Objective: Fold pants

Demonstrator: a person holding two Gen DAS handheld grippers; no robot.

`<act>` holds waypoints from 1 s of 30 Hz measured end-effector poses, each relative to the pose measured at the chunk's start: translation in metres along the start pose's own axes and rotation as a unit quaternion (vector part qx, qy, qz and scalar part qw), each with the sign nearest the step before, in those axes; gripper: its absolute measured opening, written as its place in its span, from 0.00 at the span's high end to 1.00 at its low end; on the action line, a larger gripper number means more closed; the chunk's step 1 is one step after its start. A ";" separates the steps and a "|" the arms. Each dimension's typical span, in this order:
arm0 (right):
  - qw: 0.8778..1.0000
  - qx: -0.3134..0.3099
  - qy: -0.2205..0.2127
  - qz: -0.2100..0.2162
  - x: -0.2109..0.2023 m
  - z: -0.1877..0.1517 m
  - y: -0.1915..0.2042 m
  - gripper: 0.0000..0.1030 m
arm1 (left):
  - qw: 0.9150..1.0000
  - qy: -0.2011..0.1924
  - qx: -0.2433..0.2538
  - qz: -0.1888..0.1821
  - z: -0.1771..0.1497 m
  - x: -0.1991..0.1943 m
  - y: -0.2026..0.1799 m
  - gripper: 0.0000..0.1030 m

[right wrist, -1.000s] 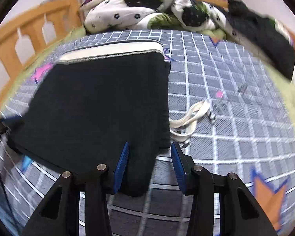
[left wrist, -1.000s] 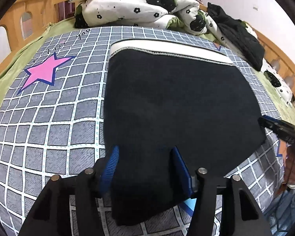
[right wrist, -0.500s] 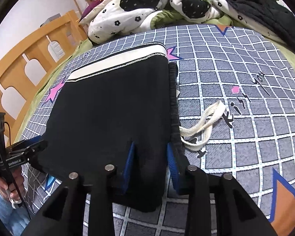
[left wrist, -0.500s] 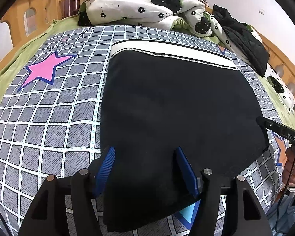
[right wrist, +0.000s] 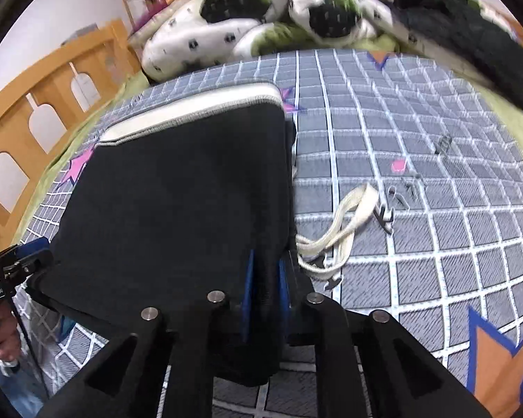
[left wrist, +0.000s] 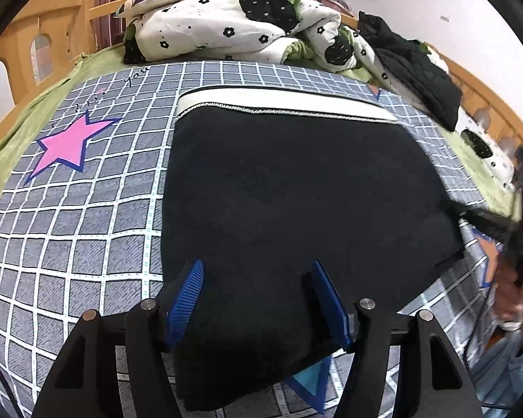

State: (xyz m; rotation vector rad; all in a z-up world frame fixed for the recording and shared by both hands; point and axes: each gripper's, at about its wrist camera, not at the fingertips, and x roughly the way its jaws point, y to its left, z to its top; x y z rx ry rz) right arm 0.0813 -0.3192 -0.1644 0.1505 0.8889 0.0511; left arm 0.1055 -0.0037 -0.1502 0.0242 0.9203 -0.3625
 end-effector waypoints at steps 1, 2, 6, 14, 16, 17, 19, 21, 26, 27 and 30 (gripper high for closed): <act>1.000 -0.008 -0.001 -0.001 -0.004 0.001 0.003 0.83 | 1.000 -0.002 0.001 0.005 0.000 0.000 -0.001 0.40; 1.000 -0.012 -0.004 -0.002 -0.008 0.003 0.005 0.83 | 1.000 -0.005 0.000 0.012 -0.001 -0.001 0.001 0.40; 0.998 -0.014 -0.047 0.024 -0.030 0.002 0.014 0.82 | 1.000 0.001 -0.010 0.012 -0.002 0.000 0.005 0.39; 0.990 -0.131 -0.007 -0.059 -0.006 -0.029 0.056 0.82 | 0.999 0.013 0.027 0.025 -0.018 0.007 -0.003 0.37; 0.991 -0.121 0.003 -0.057 -0.009 -0.030 0.055 0.82 | 0.999 0.012 0.029 0.022 -0.017 0.004 -0.002 0.37; 0.992 -0.115 0.010 -0.051 -0.011 -0.030 0.053 0.82 | 0.999 0.011 0.030 0.022 -0.015 0.003 -0.002 0.37; 0.993 -0.111 0.017 -0.034 -0.016 -0.025 0.050 0.82 | 0.999 0.000 0.033 0.017 -0.007 -0.002 -0.001 0.37; 0.994 -0.102 -0.012 -0.022 -0.027 -0.013 0.046 0.82 | 0.999 -0.019 0.028 0.024 0.007 -0.005 0.002 0.37; 0.995 -0.078 -0.057 -0.029 -0.018 0.035 0.046 0.75 | 0.999 -0.048 0.004 0.012 0.054 0.000 0.012 0.37; 0.995 -0.068 -0.062 -0.027 -0.013 0.044 0.044 0.75 | 0.999 -0.053 0.001 0.011 0.069 0.006 0.014 0.37; 0.995 -0.051 -0.080 -0.021 0.002 0.075 0.045 0.75 | 0.998 -0.064 0.002 0.012 0.100 0.026 0.016 0.37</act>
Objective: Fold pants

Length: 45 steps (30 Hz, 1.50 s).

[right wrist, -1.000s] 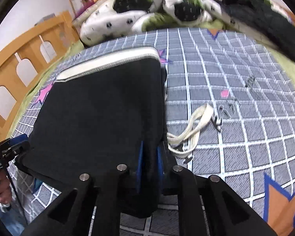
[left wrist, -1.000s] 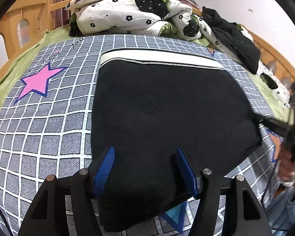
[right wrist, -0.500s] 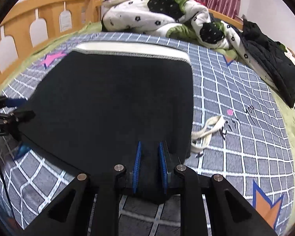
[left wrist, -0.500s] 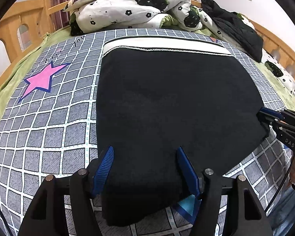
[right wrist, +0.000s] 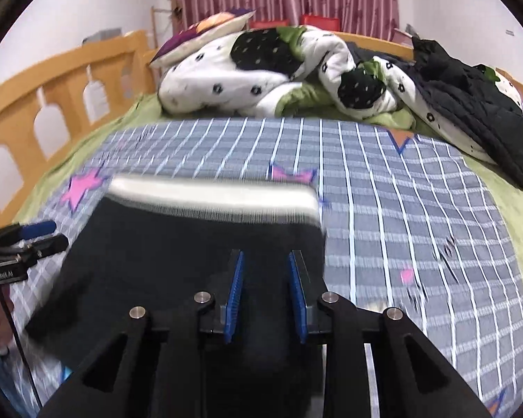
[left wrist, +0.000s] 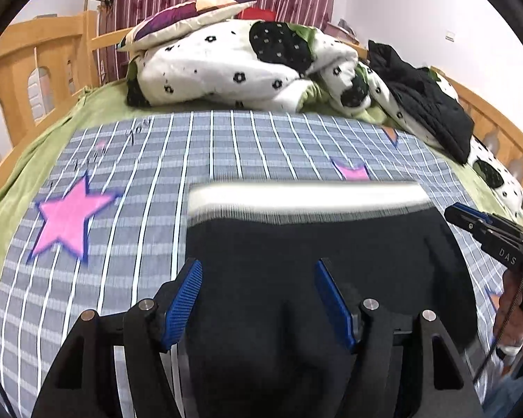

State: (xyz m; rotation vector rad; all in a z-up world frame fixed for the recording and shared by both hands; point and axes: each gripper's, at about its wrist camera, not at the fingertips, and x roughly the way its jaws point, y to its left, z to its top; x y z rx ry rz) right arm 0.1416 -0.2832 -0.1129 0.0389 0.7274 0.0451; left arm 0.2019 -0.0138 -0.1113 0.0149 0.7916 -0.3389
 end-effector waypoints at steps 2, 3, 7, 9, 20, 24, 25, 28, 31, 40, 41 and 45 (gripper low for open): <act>1.000 0.007 -0.004 0.005 0.016 0.017 -0.001 0.75 | 1.000 0.001 0.010 0.001 0.010 0.018 0.000 0.37; 1.000 0.009 0.001 0.008 0.028 0.023 -0.003 0.75 | 1.000 0.014 0.022 0.005 0.013 0.035 0.000 0.37; 0.998 -0.002 0.057 -0.014 0.083 0.025 -0.013 0.78 | 0.997 0.069 0.027 0.020 0.003 0.078 0.009 0.31; 0.998 -0.024 0.047 -0.021 0.086 0.022 -0.012 0.79 | 0.997 0.072 0.004 0.001 0.003 0.078 0.020 0.29; 0.999 -0.030 0.042 -0.006 0.044 0.007 -0.011 0.71 | 0.997 0.067 0.028 -0.034 -0.027 0.034 0.007 0.33; 0.997 -0.060 0.045 -0.017 0.022 -0.032 -0.008 0.70 | 0.996 0.077 0.054 0.004 -0.057 0.025 0.001 0.33; 0.997 -0.062 0.041 -0.022 0.017 -0.036 -0.007 0.69 | 0.996 0.077 0.054 0.006 -0.061 0.021 0.001 0.33; 0.998 -0.036 0.054 -0.024 -0.001 -0.046 -0.014 0.68 | 0.996 0.074 0.051 0.017 -0.074 0.002 0.000 0.32; 0.997 -0.013 0.076 -0.017 -0.013 -0.062 -0.022 0.68 | 0.997 0.072 0.031 0.013 -0.088 -0.019 0.004 0.32; 0.993 0.003 0.111 -0.046 -0.042 -0.098 -0.020 0.67 | 0.995 0.086 0.024 0.045 -0.134 -0.058 0.000 0.31; 0.991 0.013 0.119 -0.051 -0.045 -0.102 -0.020 0.67 | 0.995 0.084 0.019 0.049 -0.133 -0.063 -0.001 0.31; 0.991 0.041 0.111 -0.060 -0.068 -0.103 -0.018 0.67 | 0.997 0.062 -0.001 0.051 -0.122 -0.092 -0.010 0.32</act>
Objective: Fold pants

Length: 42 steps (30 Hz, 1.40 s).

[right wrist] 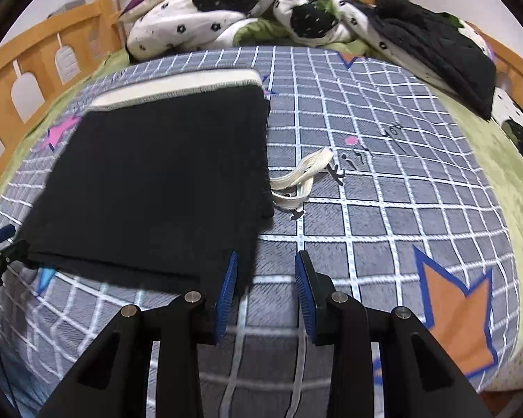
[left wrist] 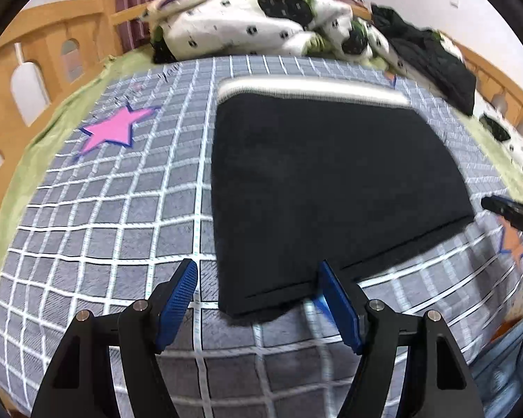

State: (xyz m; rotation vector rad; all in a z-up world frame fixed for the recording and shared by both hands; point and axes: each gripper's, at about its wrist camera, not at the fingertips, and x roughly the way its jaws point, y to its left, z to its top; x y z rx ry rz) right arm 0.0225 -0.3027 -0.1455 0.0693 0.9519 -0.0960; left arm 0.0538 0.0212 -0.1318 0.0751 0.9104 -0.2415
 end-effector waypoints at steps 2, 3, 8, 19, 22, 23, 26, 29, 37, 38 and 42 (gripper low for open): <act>1.000 0.013 -0.016 0.012 -0.019 0.000 0.002 0.67 | 1.000 -0.012 -0.017 -0.006 0.003 -0.018 -0.004 0.32; 0.999 0.021 -0.028 0.019 -0.031 0.000 0.002 0.66 | 0.999 -0.018 -0.025 -0.017 0.005 -0.031 -0.008 0.32; 0.997 0.017 -0.074 0.007 -0.089 0.003 0.018 0.60 | 0.999 -0.031 -0.028 -0.023 0.011 -0.075 -0.029 0.32; 0.991 -0.004 -0.133 -0.005 -0.164 -0.018 0.041 0.06 | 0.997 -0.072 -0.023 0.005 -0.006 -0.139 -0.047 0.21; 0.991 -0.011 -0.134 -0.017 -0.172 -0.026 0.045 0.06 | 0.997 -0.072 -0.013 0.015 -0.010 -0.144 -0.051 0.21; 0.991 -0.009 -0.131 -0.014 -0.173 -0.028 0.045 0.06 | 0.997 -0.071 -0.009 0.016 -0.011 -0.145 -0.053 0.20; 0.993 -0.004 -0.118 -0.010 -0.172 -0.031 0.045 0.06 | 0.997 -0.070 -0.010 0.013 -0.013 -0.150 -0.054 0.19; 0.993 -0.005 -0.121 -0.013 -0.173 -0.033 0.046 0.06 | 0.997 -0.075 -0.011 0.015 -0.014 -0.151 -0.053 0.17; 0.994 0.000 -0.110 -0.009 -0.167 -0.035 0.043 0.06 | 0.997 -0.065 -0.026 0.019 -0.013 -0.144 -0.048 0.17; 0.994 0.001 -0.110 -0.008 -0.167 -0.035 0.043 0.06 | 0.997 -0.066 -0.026 0.020 -0.013 -0.144 -0.048 0.17; 0.993 0.003 -0.114 -0.006 -0.168 -0.035 0.043 0.06 | 0.997 -0.065 -0.027 0.022 -0.014 -0.143 -0.048 0.17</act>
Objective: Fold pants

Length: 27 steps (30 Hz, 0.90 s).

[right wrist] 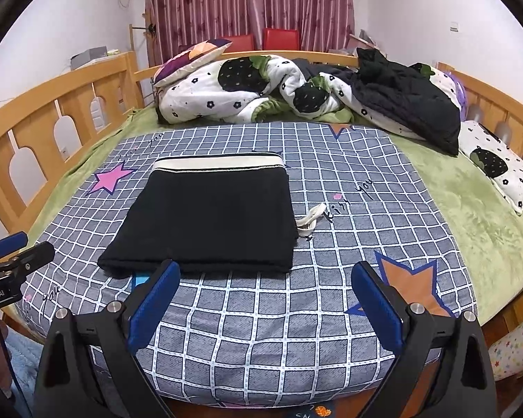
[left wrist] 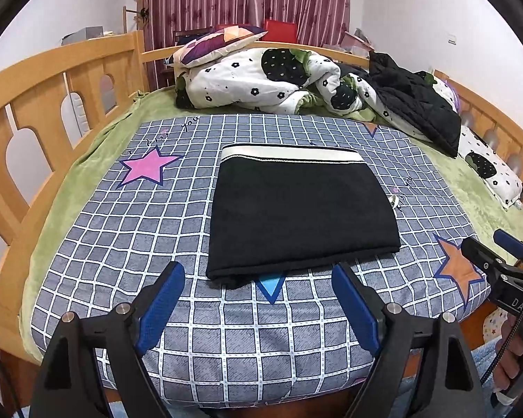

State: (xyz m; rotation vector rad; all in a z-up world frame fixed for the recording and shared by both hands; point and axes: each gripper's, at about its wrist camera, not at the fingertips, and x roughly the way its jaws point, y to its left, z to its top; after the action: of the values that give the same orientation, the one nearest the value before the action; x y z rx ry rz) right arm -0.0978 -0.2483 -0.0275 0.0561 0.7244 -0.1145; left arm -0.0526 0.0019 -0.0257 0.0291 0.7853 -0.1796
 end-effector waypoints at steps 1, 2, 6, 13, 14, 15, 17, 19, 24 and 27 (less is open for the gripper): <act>1.000 0.000 0.000 0.000 0.000 0.000 0.000 0.06 | 1.000 0.000 0.000 -0.001 0.000 0.000 0.000 0.17; 1.000 0.000 0.000 0.000 0.000 0.000 0.000 0.06 | 1.000 0.000 0.001 -0.001 0.000 0.000 0.000 0.17; 1.000 0.001 0.002 0.000 0.000 0.000 0.000 0.06 | 1.000 0.000 0.000 0.000 0.000 0.000 -0.001 0.16; 1.000 -0.002 0.002 -0.004 0.000 0.001 0.001 0.06 | 1.000 -0.001 0.002 0.002 -0.001 0.001 0.000 0.15; 1.000 -0.002 0.002 -0.004 0.001 0.001 0.001 0.06 | 1.000 -0.001 0.002 0.001 -0.001 0.002 0.001 0.15; 1.000 -0.003 0.002 -0.005 0.001 0.000 0.001 0.06 | 1.000 -0.001 0.001 0.000 -0.002 0.002 0.002 0.15; 1.000 -0.002 0.003 -0.005 0.001 0.000 0.000 0.06 | 1.000 0.001 0.001 0.001 -0.002 0.004 0.003 0.15; 1.000 -0.003 0.003 -0.005 0.002 0.000 0.000 0.06 | 1.000 0.002 0.001 0.002 -0.003 0.005 0.003 0.15; 1.000 -0.005 0.002 -0.008 0.003 0.000 -0.001 0.06 | 1.000 0.002 0.001 0.005 -0.004 0.006 0.006 0.15; 1.000 -0.006 0.002 -0.008 0.003 -0.001 -0.002 0.06 | 1.000 0.000 0.002 0.007 -0.004 0.006 0.005 0.15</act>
State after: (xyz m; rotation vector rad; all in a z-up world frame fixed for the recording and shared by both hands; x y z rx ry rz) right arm -0.0962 -0.2507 -0.0298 0.0395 0.7293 -0.1258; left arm -0.0505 0.0064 -0.0325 0.0385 0.7849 -0.1689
